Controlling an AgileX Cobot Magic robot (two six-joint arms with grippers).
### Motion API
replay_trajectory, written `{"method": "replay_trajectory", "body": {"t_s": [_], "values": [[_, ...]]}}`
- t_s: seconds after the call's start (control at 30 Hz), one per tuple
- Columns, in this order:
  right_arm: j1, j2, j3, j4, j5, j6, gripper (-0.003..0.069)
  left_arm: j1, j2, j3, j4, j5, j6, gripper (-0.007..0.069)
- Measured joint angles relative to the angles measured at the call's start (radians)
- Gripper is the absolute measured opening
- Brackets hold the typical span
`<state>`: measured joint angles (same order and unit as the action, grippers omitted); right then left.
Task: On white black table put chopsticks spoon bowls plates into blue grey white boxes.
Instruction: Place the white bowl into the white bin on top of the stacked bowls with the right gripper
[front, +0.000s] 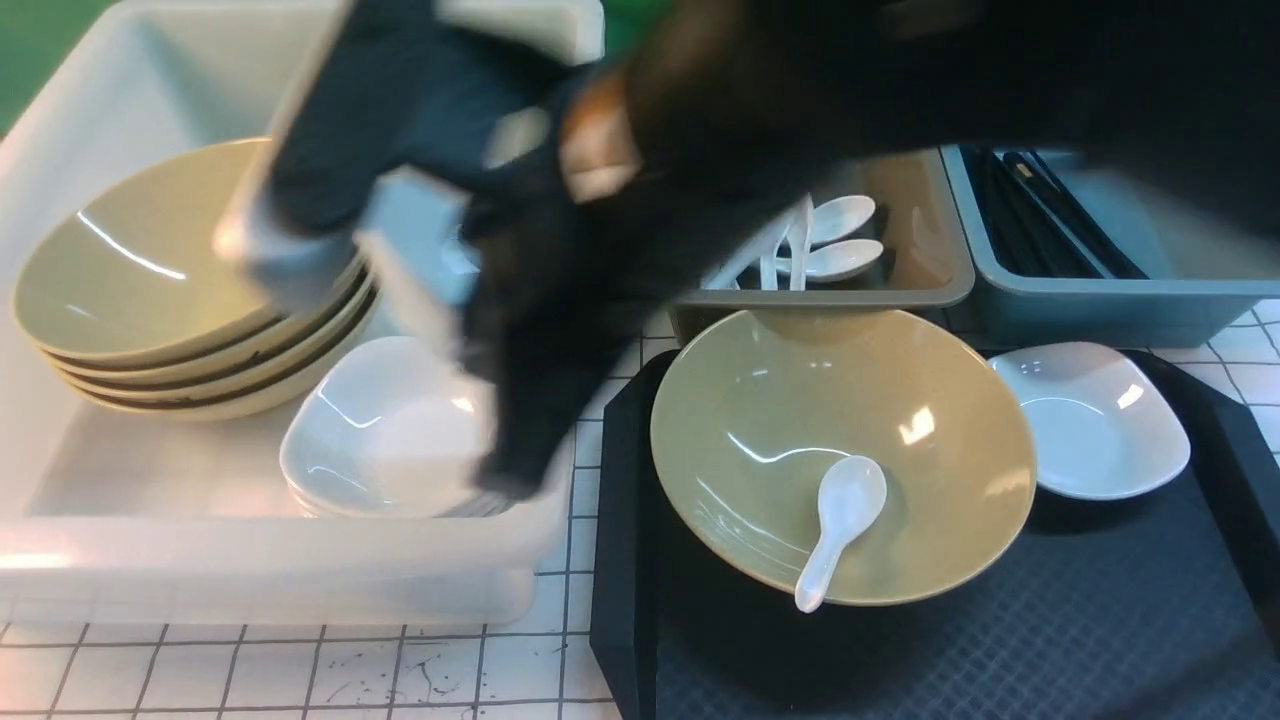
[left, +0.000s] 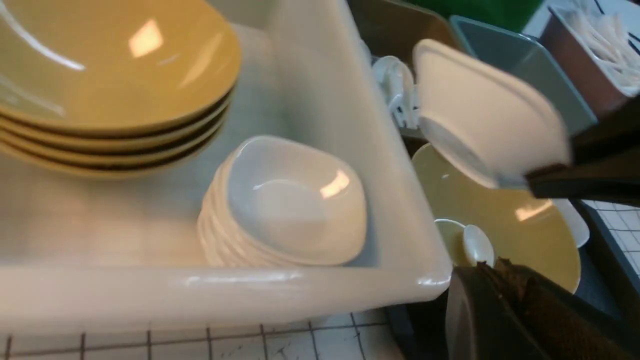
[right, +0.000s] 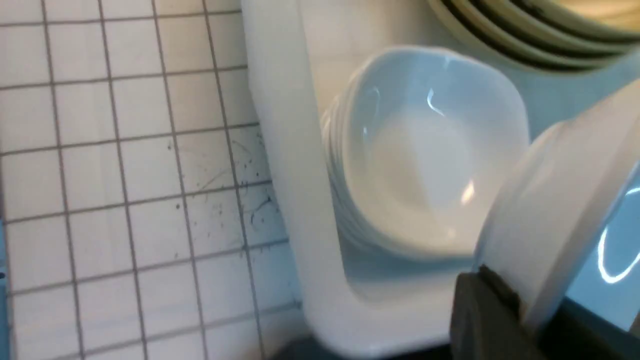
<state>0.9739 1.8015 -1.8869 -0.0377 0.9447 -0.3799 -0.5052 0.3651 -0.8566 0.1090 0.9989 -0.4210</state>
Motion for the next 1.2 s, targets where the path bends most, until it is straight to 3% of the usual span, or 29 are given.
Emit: {"method": "replay_trajectory", "body": {"t_s": [0.4,0.53,0.7,0.83,0.97,1.1,1.2], "values": [[0.012,0.313,-0.158,-0.100,-0.106,-0.007,0.0059,0.000,-0.014,0.000,-0.003,0.030,0.023,-0.0001],[0.012,0.347,-0.161,-0.162,-0.125,0.041,0.0104,0.000,-0.014,0.000,-0.003,0.029,0.030,-0.0001],[0.018,0.352,-0.170,-0.171,-0.102,0.077,0.0225,0.000,-0.014,0.000,-0.009,0.028,0.031,-0.0001],[0.042,0.341,-0.225,-0.173,0.003,0.092,0.0394,0.000,-0.014,0.000,-0.035,0.019,0.041,-0.0001],[0.056,0.319,-0.309,-0.168,0.126,0.094,0.0477,0.000,-0.014,0.000,-0.072,-0.005,0.068,0.0000],[0.054,0.286,-0.396,-0.180,0.225,0.128,0.0480,0.000,-0.014,0.000,-0.121,-0.042,0.104,0.0000],[0.053,0.241,-0.416,-0.202,0.225,0.155,0.0423,0.000,-0.008,0.000,-0.188,-0.080,0.147,0.0000]]}}
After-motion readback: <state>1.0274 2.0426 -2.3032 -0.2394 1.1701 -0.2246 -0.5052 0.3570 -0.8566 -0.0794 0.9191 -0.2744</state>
